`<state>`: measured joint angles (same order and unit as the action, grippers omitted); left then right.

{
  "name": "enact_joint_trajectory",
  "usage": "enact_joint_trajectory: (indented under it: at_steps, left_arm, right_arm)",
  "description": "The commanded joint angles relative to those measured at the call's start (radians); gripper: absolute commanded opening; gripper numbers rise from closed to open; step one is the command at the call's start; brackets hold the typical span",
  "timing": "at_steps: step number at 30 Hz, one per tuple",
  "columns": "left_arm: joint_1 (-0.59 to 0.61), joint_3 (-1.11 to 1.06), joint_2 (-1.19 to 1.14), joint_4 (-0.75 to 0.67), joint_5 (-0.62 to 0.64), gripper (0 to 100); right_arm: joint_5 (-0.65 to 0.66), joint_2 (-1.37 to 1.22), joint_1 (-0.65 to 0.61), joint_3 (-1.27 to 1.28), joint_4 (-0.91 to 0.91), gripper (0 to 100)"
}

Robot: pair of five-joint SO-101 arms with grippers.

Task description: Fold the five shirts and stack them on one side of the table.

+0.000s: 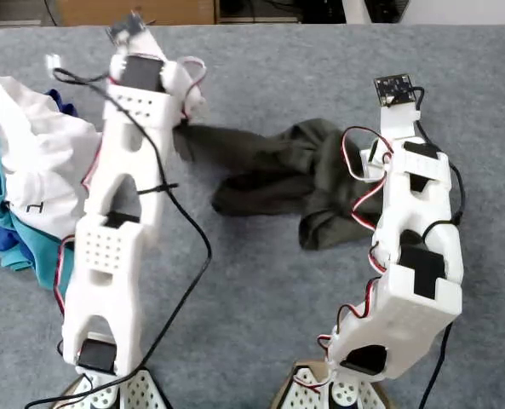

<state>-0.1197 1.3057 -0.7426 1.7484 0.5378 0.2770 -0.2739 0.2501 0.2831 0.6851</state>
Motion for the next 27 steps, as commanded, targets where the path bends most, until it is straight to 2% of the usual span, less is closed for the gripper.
enact_joint_trajectory:
  at_steps: [1,5,10,14,17,20,22,27]
  left_arm:
    - [0.066,0.092,0.179,0.011,-0.074,2]
    - [0.144,0.118,0.309,0.011,-0.098,2]
    - [0.244,0.114,0.46,0.011,-0.129,2]
    - [0.295,0.114,0.578,0.011,-0.169,2]
    - [0.296,0.118,0.677,0.011,-0.218,2]
    - [0.29,0.12,0.762,0.009,-0.256,2]
    - [0.29,0.115,0.803,0.009,-0.261,2]
    - [0.29,0.114,0.835,0.011,-0.259,2]
  right_arm:
    - [-0.006,0.14,0.007,-0.012,0.103,20.3]
    - [-0.003,0.344,0.001,-0.016,0.233,35.1]
    - [-0.003,0.65,0.001,-0.054,0.358,37.1]
    - [-0.003,0.86,-0.01,-0.058,0.41,31.0]
    - [0.02,0.955,-0.062,-0.027,0.443,17.9]
    - [0.083,1.007,-0.18,0.038,0.477,4.6]
    - [0.132,1.024,-0.291,0.087,0.512,0.9]
    - [0.184,0.995,-0.624,0.229,0.543,14.0]
